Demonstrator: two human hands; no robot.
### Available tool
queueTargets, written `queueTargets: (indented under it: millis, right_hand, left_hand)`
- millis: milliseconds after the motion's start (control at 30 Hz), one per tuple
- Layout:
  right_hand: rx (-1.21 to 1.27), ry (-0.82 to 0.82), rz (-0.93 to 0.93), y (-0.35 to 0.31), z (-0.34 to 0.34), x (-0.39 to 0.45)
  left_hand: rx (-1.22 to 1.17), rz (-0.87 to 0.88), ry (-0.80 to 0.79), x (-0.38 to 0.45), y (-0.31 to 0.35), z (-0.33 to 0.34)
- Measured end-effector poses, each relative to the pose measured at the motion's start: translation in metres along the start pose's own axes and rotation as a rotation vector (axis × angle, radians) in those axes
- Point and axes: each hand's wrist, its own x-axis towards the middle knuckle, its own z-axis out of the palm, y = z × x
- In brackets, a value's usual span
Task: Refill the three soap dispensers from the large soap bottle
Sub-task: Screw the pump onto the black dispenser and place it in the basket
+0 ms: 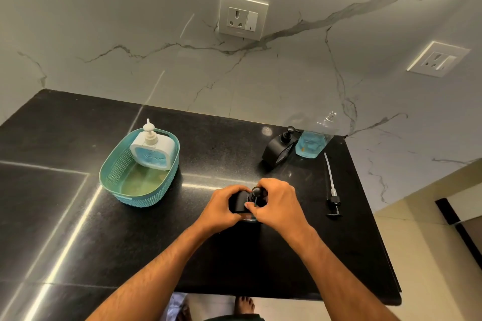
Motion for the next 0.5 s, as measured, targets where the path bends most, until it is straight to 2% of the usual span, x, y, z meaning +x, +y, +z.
queueTargets:
  millis: [233,400,500]
  right_hand:
    - [0.092,0.048,-0.052,0.006,0.009,-0.014]
    - [0.071,0.067,0.064,0.009,0.005,-0.016]
    - [0.13,0.068,0.073,0.01,0.004,-0.017]
  left_hand:
    - [-0.013,0.011,0.004,0.0,-0.001,0.001]
    - [0.002,0.003,-0.006,0.002,-0.004,0.001]
    - [0.007,0.0,-0.018,0.002,-0.005,0.001]
